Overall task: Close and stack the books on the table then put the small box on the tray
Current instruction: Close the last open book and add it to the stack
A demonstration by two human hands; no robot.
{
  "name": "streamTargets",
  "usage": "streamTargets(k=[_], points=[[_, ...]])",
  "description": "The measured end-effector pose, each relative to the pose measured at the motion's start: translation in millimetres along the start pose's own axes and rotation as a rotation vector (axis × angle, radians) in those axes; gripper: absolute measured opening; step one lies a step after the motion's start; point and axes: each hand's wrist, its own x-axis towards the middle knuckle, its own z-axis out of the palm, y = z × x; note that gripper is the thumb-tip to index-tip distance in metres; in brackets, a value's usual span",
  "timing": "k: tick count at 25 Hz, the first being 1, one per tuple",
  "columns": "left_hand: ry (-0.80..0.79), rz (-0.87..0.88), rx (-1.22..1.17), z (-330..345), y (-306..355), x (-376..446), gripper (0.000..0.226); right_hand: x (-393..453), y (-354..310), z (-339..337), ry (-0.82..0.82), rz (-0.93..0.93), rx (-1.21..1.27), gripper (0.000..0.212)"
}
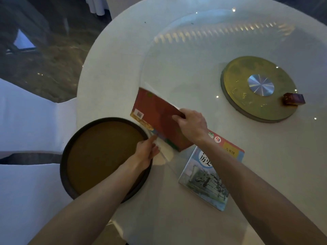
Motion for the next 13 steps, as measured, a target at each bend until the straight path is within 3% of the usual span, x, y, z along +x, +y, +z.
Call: streamTargets(k=[6, 9, 13], points=[[-0.085, 0.007, -0.002, -13, -5, -11, 0.053, -12, -10, -2, -0.140, 0.419, 0.739, 0.009], [-0.111, 0.010, -0.079, -16, -3, -17, 0.060, -24, -1, -4, -0.166, 0.484, 0.788, 0.007], [-0.154, 0.062, 0.050, -17, 0, -26, 0.052, -42, 18, -1, -0.162, 0.523, 0.772, 0.007]])
